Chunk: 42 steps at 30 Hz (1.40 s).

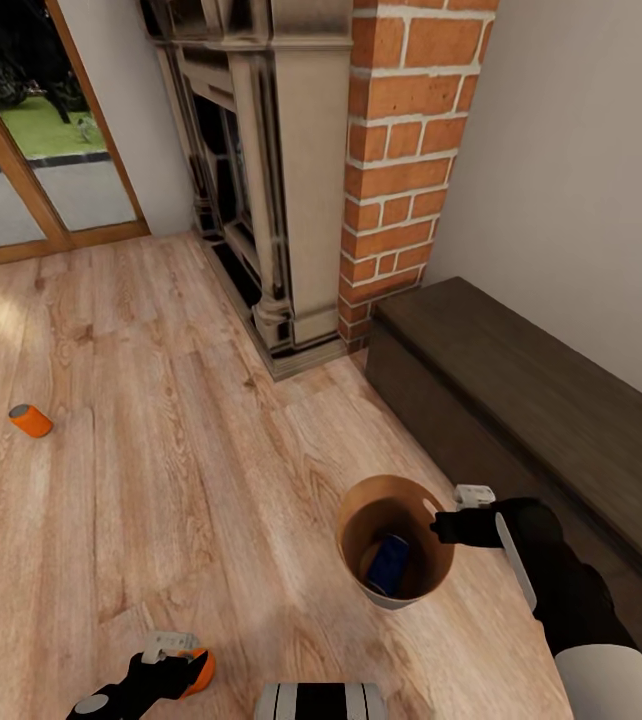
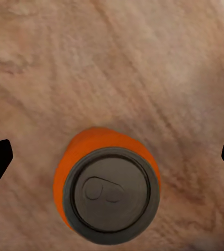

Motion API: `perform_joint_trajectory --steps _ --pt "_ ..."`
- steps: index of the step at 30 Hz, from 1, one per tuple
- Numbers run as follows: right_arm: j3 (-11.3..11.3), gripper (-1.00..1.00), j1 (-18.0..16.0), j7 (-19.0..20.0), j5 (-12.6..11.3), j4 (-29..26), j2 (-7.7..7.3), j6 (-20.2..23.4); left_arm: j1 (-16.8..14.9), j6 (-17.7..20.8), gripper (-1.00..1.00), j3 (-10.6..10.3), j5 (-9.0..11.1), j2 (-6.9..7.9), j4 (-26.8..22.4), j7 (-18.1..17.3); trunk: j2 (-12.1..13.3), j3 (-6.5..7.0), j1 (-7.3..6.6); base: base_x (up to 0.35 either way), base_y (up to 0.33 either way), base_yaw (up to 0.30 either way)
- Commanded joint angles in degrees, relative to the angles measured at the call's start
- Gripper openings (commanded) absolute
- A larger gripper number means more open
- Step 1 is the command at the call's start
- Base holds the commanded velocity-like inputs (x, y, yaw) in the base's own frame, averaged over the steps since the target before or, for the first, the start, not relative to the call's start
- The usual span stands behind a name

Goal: Put the three can of soda from the living room inside the tash can in the kitchen.

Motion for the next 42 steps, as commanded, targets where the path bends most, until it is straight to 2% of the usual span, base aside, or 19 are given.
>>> perform_joint_trajectory --steps 1,10,18,28,38,42 --pt "0.0 -1.0 0.0 0.1 -1.1 -0.1 0.01 0.2 0.0 0.0 1.0 0.0 0.0 0.0 0.0 0.0 0.0 0.0 0.0 0.0 0.0 0.0" --pt "0.0 -1.0 0.0 0.2 -1.3 -0.8 -0.05 0.2 0.0 0.0 1.0 0.0 0.0 0.0 0.0 0.0 0.0 0.0 0.0 0.0 0.0 0.0" --pt "-0.1 -1.0 0.3 0.4 -1.7 -3.8 -0.07 0.2 0.0 0.1 1.0 -0.1 0.0 0.0 0.1 0.0 0.0 0.0 0.0 0.0 0.0 0.0" --pt "-0.1 -1.0 0.3 0.5 -1.7 -4.0 -0.07 0.2 0.0 0.1 1.0 -0.1 0.0 0.0 0.1 0.0 -4.0 -1.79 2.19 0.0 0.0 0.0" --pt "-0.1 -1.0 0.4 0.5 -1.7 -4.1 -0.07 0.2 0.0 0.2 1.0 -0.1 0.0 0.0 0.1 0.0 -4.0 -1.79 2.19 0.0 0.0 0.0" --pt "-0.1 -1.0 0.4 0.5 -1.7 -4.1 -0.07 0.1 0.0 0.3 1.0 -0.1 0.0 0.0 0.1 0.0 -5.6 -2.51 3.07 0.0 0.0 0.0"
